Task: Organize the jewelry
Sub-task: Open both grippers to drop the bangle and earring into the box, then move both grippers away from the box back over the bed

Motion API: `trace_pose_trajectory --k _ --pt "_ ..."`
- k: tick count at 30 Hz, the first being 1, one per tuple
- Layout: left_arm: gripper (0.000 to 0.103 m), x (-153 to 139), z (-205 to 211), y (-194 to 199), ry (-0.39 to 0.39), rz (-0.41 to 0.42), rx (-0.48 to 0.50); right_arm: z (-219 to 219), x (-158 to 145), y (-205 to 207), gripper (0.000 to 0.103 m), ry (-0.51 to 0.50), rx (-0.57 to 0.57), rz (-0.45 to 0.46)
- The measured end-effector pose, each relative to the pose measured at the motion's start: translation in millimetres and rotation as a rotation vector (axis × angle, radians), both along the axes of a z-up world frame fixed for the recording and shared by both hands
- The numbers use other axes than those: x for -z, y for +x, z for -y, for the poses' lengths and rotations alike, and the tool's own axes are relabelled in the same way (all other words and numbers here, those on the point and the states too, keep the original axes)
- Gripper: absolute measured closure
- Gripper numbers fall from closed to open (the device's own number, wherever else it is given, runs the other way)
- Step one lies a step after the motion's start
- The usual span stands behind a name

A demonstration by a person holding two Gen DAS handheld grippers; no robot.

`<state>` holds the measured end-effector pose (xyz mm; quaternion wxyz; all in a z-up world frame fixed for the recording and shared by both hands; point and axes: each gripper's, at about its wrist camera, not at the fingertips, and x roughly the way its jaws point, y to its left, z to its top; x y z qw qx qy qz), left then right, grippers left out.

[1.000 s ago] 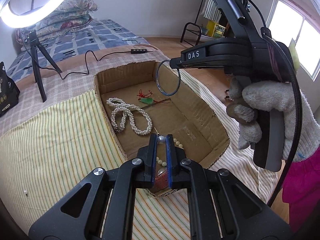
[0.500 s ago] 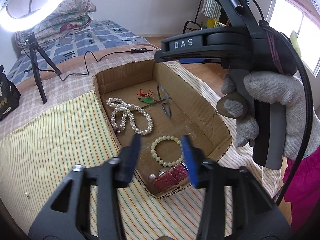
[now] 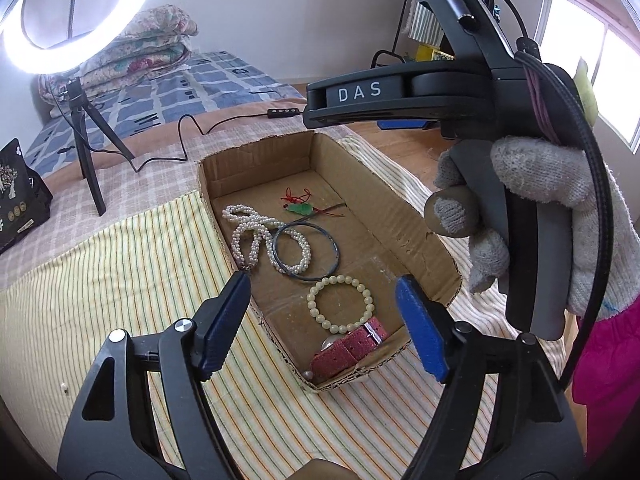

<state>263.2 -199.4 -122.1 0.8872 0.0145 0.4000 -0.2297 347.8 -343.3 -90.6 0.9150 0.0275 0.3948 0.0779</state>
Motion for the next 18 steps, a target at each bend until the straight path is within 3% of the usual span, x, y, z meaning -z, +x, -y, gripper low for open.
trace_pose_trajectory --k 18 --pt "0.025 -24.0 -29.2 -23.5 0.018 0.055 -0.021 -9.7 -29.8 -28.4 0.026 -0.011 0.009 0.056"
